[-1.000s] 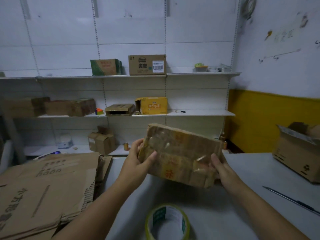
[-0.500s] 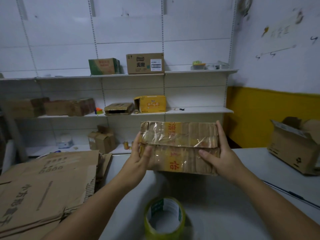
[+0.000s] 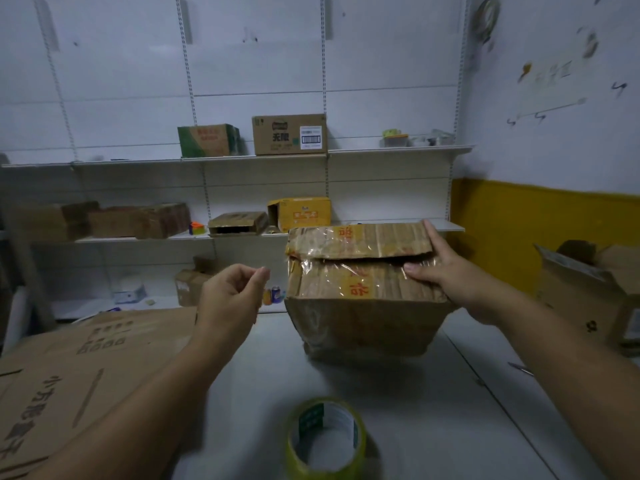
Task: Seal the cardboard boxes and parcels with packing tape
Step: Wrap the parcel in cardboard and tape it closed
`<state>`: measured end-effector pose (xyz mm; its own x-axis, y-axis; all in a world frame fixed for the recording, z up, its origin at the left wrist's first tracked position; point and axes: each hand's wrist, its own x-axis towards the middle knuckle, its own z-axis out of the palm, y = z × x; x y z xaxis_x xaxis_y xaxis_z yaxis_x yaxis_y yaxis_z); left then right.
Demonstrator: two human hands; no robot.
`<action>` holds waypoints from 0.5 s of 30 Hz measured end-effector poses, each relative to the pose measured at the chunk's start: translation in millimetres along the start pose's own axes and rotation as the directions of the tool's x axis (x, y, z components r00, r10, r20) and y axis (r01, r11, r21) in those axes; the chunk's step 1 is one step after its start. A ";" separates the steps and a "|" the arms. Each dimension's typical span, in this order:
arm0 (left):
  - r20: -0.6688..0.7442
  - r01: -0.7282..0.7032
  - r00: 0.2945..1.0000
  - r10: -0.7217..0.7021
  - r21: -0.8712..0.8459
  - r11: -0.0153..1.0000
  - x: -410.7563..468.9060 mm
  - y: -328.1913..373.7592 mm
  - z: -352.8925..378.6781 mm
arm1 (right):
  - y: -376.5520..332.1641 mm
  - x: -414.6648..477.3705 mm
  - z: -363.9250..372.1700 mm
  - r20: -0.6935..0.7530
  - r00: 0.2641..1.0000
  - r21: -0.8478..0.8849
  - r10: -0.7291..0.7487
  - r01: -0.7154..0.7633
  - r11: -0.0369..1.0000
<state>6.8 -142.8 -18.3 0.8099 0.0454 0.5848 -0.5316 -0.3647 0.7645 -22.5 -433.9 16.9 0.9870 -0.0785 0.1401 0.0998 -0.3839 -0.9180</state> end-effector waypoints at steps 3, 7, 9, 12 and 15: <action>-0.096 -0.082 0.993 0.075 -0.066 0.994 11.9 13.9 -1.2 | -19.6 1.8 -9.5 0.032 0.997 -0.055 0.071 -0.069 0.996; 0.221 -0.160 0.956 0.191 -0.148 0.976 30.6 34.5 2.4 | -32.3 6.5 -13.7 0.091 0.986 -0.101 0.138 -0.129 0.986; 0.493 -0.099 0.864 0.105 -0.038 0.994 36.0 36.6 8.1 | -31.6 7.2 -13.5 0.122 0.976 -0.105 0.182 -0.170 0.980; 0.564 -0.217 0.821 0.090 0.163 0.962 34.1 32.0 17.9 | -21.1 7.2 -14.5 0.158 0.961 -0.130 0.225 -0.205 0.970; 0.528 -0.228 0.843 0.100 0.182 0.957 31.4 30.1 27.0 | -10.4 10.8 -15.8 0.145 0.960 -0.107 0.240 -0.226 0.968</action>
<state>22.9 -177.4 15.7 0.7607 -0.4892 0.4267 -0.6477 -0.5285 0.5488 -14.9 -445.3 33.8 0.9897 -0.0342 -0.1393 -0.1396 -0.4525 -0.8808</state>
